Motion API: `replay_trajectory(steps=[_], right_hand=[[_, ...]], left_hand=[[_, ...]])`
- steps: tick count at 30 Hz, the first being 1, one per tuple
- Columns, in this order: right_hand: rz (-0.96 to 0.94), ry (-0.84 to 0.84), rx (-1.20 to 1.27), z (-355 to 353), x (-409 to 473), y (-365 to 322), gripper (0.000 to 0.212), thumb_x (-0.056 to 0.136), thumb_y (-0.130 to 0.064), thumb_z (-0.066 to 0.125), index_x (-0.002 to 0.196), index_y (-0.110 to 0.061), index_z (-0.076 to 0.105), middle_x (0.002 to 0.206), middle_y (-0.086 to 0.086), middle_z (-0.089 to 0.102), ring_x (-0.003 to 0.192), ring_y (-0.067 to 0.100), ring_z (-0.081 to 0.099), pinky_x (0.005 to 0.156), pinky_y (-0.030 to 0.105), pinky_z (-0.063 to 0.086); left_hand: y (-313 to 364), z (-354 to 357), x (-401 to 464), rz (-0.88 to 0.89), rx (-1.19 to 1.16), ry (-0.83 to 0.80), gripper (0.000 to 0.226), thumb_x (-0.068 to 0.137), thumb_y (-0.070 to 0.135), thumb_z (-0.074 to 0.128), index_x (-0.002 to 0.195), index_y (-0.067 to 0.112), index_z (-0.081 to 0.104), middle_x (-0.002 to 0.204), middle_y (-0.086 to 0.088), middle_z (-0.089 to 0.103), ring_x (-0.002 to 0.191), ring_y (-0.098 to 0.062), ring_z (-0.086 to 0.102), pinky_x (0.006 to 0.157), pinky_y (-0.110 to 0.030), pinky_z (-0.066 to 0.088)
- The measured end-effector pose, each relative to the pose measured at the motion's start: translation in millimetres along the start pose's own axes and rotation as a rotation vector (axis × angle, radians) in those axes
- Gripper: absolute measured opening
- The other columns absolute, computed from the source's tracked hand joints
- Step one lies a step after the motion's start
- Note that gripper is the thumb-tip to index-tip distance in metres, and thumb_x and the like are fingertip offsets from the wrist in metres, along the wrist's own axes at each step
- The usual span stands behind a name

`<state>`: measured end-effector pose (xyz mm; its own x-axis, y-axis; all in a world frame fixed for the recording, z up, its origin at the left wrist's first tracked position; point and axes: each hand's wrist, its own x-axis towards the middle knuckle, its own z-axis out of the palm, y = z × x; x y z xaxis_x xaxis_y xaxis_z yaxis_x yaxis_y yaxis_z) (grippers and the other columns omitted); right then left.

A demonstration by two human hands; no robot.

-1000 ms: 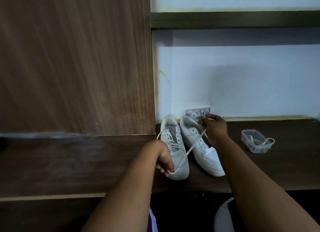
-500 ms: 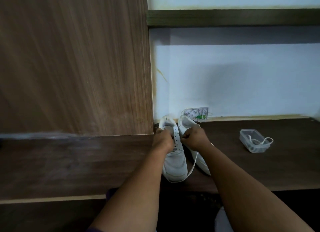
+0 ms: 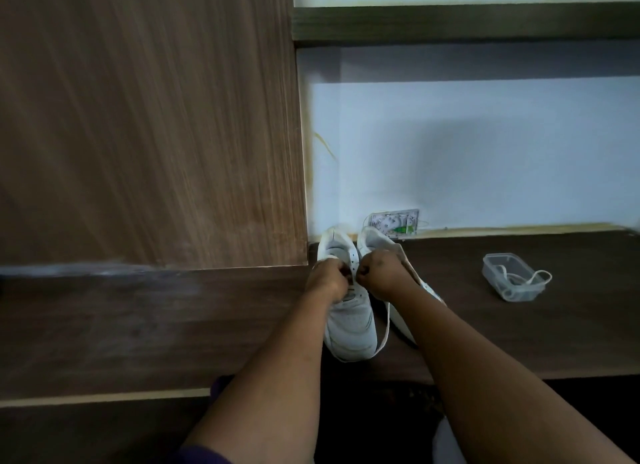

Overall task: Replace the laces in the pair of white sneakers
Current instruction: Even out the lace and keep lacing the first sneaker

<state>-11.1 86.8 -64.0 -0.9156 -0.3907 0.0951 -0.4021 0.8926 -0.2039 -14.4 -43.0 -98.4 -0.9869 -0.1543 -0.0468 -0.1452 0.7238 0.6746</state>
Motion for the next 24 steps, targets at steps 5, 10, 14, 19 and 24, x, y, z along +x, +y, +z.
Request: replay_trajectory(steps=[5,10,14,19,24], right_hand=[[0.225,-0.315,0.191,-7.1,-1.5,16.2,0.024,0.091,-0.027,0.059,0.086,-0.005,0.068,0.082,0.012,0.066,0.061,0.017,0.054,0.060,0.027,0.044],[0.324,-0.841,0.610,-32.2,-31.8,34.8,0.010,0.092,-0.017,0.060,0.083,-0.012,0.062,0.062,-0.003,0.065,0.055,0.006,0.060,0.059,0.020,0.048],[0.213,-0.910,0.874,-33.9,-40.4,29.4,0.013,0.097,-0.013,0.051,0.096,-0.007,0.062,0.098,0.011,0.069,0.096,0.024,0.065,0.098,0.040,0.048],[0.231,-0.676,1.579,-39.4,-41.2,6.9,0.025,0.102,-0.016,0.037,0.094,-0.002,0.056,0.064,0.012,0.066,0.083,0.029,0.071,0.079,0.036,0.058],[0.337,-0.417,1.871,-39.6,-29.7,1.4,0.017,0.099,-0.008,0.042,0.094,-0.002,0.058,0.066,0.009,0.058,0.079,0.026,0.070,0.071,0.036,0.060]], left_hand=[[-2.8,-7.4,1.3,0.025,-0.021,-0.035,0.010,0.093,0.020,0.056,0.085,0.019,0.062,0.116,-0.010,0.063,0.105,-0.027,0.061,0.093,-0.037,0.051],[-3.2,-15.6,-0.2,0.019,0.005,0.006,0.010,0.091,0.020,0.055,0.082,0.017,0.060,0.112,-0.011,0.064,0.111,-0.028,0.058,0.093,-0.041,0.051],[1.5,-10.4,-7.9,0.011,-0.004,0.002,0.010,0.093,0.018,0.051,0.085,0.018,0.058,0.103,-0.007,0.066,0.097,-0.027,0.061,0.083,-0.034,0.051],[0.5,-7.1,-8.7,-0.048,-0.194,-0.045,0.013,0.090,0.017,0.055,0.079,0.019,0.062,0.099,-0.014,0.069,0.096,-0.031,0.065,0.084,-0.038,0.054],[-6.7,-7.9,-1.6,-0.092,-0.287,-0.072,0.014,0.083,0.018,0.056,0.079,0.015,0.069,0.092,-0.014,0.071,0.088,-0.031,0.068,0.083,-0.044,0.057]])
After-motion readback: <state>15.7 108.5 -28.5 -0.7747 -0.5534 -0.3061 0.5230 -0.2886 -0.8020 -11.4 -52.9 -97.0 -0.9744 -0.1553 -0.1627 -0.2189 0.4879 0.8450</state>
